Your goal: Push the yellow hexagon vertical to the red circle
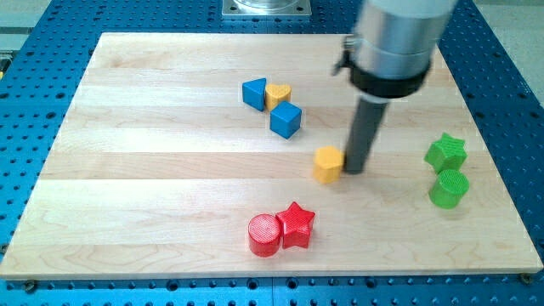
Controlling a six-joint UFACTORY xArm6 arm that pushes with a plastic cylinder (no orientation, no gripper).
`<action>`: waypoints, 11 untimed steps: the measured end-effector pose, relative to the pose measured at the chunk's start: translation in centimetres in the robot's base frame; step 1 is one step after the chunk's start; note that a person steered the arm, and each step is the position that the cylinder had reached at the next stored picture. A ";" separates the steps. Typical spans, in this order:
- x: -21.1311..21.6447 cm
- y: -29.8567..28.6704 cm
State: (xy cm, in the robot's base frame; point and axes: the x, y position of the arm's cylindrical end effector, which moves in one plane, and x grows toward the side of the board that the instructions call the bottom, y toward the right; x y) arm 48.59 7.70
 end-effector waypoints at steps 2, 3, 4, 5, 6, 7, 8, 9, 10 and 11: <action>5.6 -8.9; 4.6 -17.7; 1.0 -15.4; 0.5 -16.5; 5.0 -15.0; -1.4 -11.3; -5.0 -10.2; -1.3 -8.0; -3.4 7.1; -5.5 17.4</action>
